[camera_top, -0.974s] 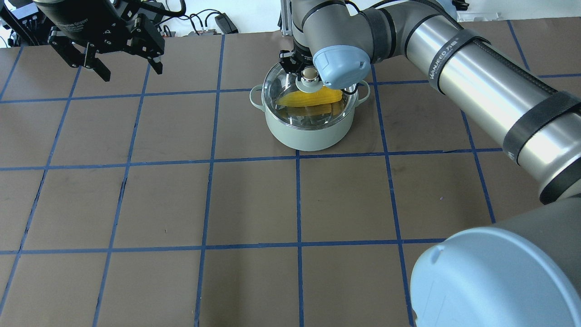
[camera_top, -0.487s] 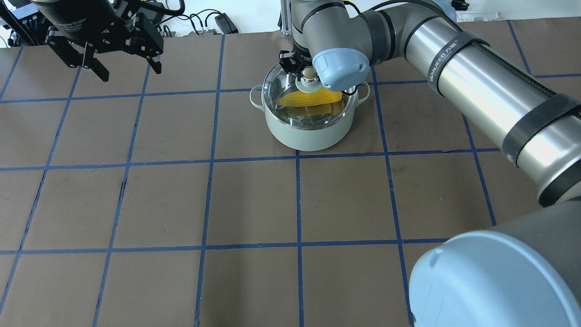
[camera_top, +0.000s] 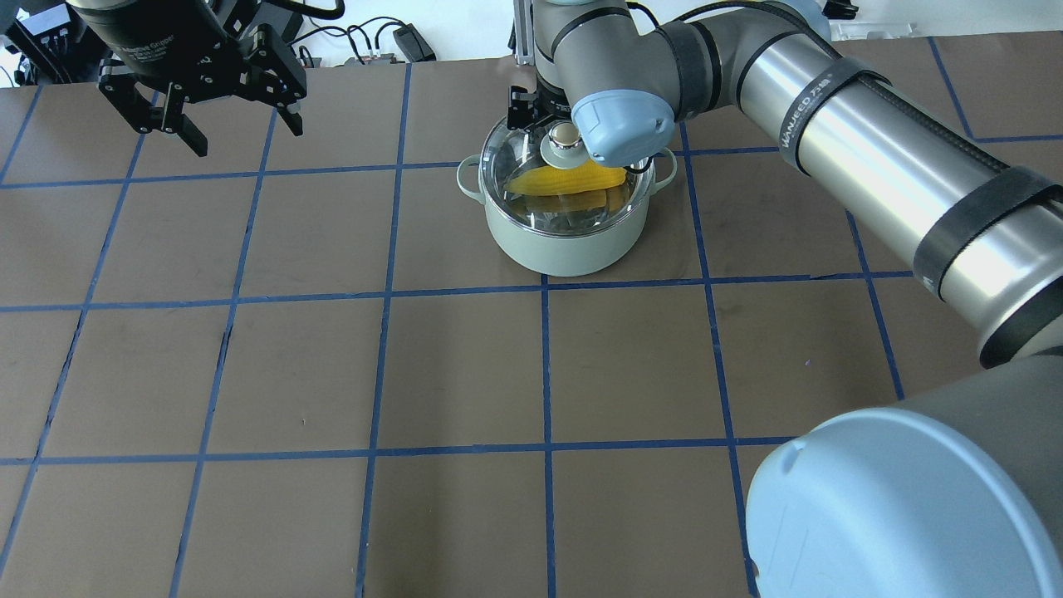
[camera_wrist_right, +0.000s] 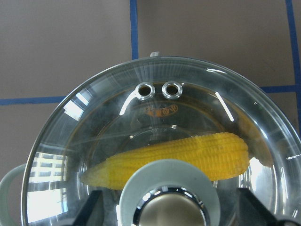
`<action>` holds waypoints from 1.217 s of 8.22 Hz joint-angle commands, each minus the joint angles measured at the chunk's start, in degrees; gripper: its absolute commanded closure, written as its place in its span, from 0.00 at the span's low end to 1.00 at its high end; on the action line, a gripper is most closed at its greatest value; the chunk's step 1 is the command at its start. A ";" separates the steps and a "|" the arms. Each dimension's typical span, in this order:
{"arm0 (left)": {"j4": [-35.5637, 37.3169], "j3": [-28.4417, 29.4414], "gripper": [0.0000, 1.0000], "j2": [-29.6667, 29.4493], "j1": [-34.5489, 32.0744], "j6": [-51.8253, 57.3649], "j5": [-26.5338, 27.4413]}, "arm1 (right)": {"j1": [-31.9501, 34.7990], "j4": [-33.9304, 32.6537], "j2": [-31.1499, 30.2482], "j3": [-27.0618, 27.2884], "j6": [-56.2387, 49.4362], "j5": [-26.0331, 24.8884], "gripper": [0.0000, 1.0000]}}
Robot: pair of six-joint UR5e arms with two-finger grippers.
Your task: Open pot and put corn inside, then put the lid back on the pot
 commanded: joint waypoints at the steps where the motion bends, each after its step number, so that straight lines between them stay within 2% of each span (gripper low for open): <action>1: 0.25 -0.14 0.00 0.17 -0.26 -0.03 0.00 | -0.04 0.54 -3.02 0.15 -0.47 0.10 0.00; 2: 0.16 -0.31 0.00 0.43 -0.26 -0.03 0.00 | -0.13 3.07 -6.43 2.33 -0.65 -0.08 0.00; 4: 0.07 -0.32 0.00 0.61 -0.26 -0.03 0.00 | -2.84 4.06 -18.01 12.67 -1.26 0.10 0.00; 5: 0.07 -0.32 0.00 0.61 -0.26 -0.03 0.00 | -4.25 5.71 -23.29 15.94 -1.35 0.10 0.00; 6: 0.07 -0.32 0.00 0.61 -0.26 -0.03 0.00 | -5.48 13.91 -27.60 16.58 -1.44 -0.25 0.00; 7: 0.07 -0.32 0.00 0.61 -0.26 -0.03 0.00 | -7.75 18.34 -30.52 16.59 -3.53 -0.25 0.00; 10: -0.02 -0.32 0.00 0.61 -0.26 -0.03 0.00 | -13.57 21.27 -33.45 14.84 -7.33 0.80 0.00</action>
